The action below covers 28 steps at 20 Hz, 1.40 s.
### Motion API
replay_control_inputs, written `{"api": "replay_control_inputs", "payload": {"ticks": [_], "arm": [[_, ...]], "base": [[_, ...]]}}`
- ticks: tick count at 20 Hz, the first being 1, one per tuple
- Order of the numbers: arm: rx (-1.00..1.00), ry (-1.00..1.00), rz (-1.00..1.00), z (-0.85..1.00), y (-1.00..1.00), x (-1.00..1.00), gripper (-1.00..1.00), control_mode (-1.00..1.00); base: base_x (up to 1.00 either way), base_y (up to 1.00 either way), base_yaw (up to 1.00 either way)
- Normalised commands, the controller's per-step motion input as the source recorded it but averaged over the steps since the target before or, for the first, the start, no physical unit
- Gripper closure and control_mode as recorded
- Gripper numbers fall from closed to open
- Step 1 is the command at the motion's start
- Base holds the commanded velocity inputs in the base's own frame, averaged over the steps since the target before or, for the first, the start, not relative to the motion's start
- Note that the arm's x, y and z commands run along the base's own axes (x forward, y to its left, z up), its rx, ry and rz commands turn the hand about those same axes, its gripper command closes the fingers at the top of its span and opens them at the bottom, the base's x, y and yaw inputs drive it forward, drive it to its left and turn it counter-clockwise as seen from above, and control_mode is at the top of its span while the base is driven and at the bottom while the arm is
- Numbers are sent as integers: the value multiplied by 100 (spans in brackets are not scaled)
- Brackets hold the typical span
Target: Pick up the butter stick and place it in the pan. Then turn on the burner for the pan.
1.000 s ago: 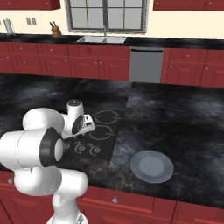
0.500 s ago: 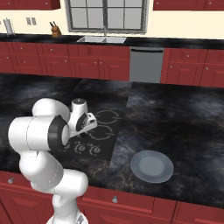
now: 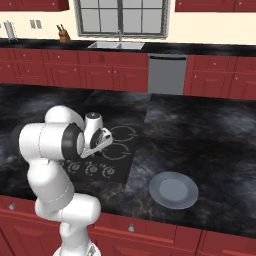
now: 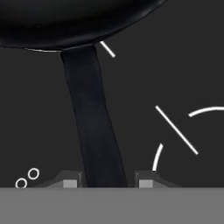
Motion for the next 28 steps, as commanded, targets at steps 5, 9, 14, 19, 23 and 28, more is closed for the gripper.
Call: {"api": "replay_control_inputs", "payload": {"ticks": [5,9,14,19,23,28], "arm": [[-1,0,3,-6,-10,9,100,-100],[0,0,1,0,-12,0,100,-100],[0,0,2,4,0,0,-100,-100],[-3,-4,2,24,0,0,-100,-100],[-9,-6,1,47,9,-1,-100,-100],[-6,-2,-1,49,62,-7,-100,-100]], "base": [[0,0,0],[0,0,0],[0,0,0],[0,0,0],[0,0,0],[0,0,0]]}}
